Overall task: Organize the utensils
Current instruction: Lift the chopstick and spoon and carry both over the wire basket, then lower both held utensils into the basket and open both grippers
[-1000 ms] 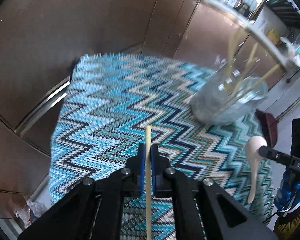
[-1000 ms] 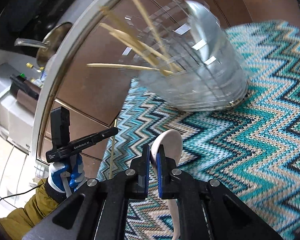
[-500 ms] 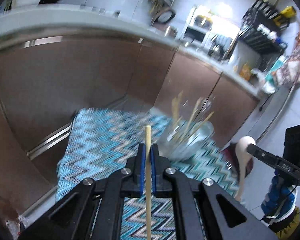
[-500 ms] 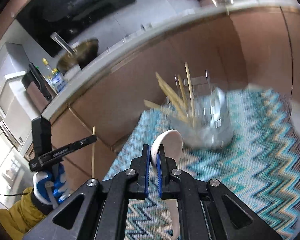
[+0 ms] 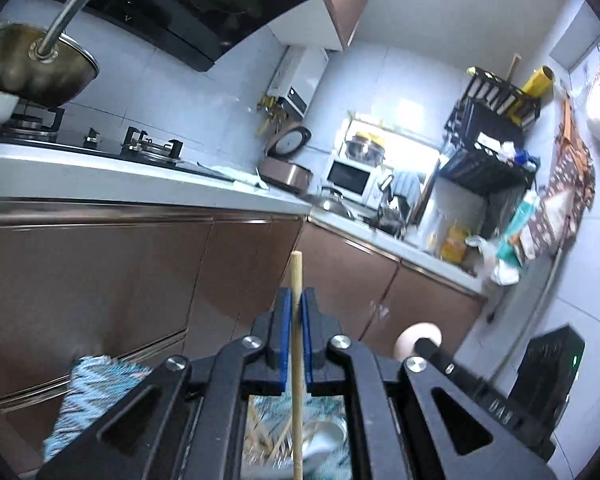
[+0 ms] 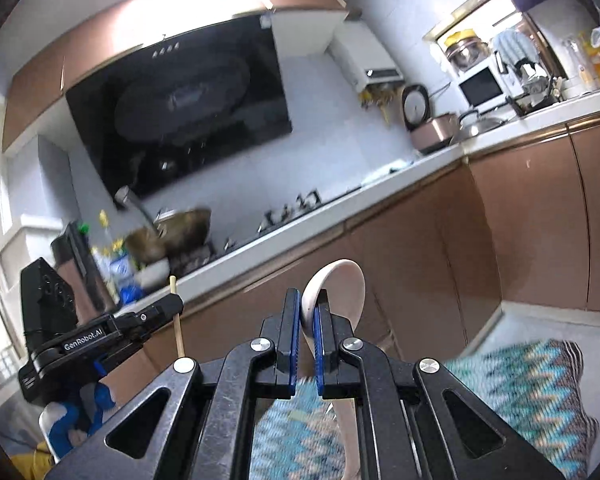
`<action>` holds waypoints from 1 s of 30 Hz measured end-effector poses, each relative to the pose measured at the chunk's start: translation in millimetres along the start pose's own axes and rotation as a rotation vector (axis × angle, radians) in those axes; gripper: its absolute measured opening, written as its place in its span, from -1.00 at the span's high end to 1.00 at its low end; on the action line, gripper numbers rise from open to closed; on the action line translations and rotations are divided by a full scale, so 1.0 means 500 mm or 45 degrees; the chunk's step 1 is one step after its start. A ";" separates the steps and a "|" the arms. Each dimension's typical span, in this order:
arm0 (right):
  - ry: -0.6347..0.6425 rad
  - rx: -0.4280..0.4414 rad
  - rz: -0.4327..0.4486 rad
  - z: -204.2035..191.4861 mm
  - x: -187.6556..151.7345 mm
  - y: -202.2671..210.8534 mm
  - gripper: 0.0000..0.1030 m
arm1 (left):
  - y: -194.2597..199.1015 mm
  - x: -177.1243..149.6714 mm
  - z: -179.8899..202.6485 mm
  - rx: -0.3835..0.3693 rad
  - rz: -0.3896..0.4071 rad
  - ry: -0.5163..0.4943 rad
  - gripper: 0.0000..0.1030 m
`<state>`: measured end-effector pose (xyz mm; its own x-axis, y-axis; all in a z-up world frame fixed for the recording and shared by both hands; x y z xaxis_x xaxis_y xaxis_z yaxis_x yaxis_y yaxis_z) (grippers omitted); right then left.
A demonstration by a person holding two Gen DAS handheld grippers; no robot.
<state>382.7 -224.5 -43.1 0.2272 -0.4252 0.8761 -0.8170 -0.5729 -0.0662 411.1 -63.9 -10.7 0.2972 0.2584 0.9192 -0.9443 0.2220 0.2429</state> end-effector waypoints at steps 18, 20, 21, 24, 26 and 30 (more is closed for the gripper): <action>0.018 -0.074 -0.020 0.130 -0.107 -0.097 0.87 | -0.168 -0.133 0.030 0.218 0.151 -0.032 0.90; 0.043 -0.088 -0.026 0.126 -0.119 -0.094 0.87 | -0.167 -0.148 0.026 0.225 0.146 -0.030 0.90; 0.045 -0.088 -0.030 0.126 -0.122 -0.092 0.87 | -0.167 -0.153 0.023 0.229 0.137 -0.030 0.90; 0.034 -0.101 -0.048 0.129 -0.140 -0.080 0.87 | -0.167 -0.167 0.018 0.234 0.106 -0.034 0.90; 0.023 -0.112 -0.050 0.130 -0.148 -0.068 0.80 | -0.159 -0.172 0.015 0.246 0.104 -0.033 0.87; -0.004 -0.132 -0.053 0.128 -0.147 -0.049 0.72 | -0.137 -0.171 0.013 0.250 0.089 -0.045 0.83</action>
<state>419.8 -223.9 -136.2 0.2632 -0.4048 0.8757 -0.8572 -0.5146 0.0197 449.5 -107.3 -104.0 0.2278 0.2331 0.9454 -0.9729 0.0161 0.2305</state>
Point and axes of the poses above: each gripper's, at about its wrist camera, not at the fingertips, and y roughly against the way its jaws point, z to its right, x to its top, the point moved 5 cm from there along -y, roughly the way its jaws point, and after that the axes turned 15 degrees about x, right-handed, at the moved point
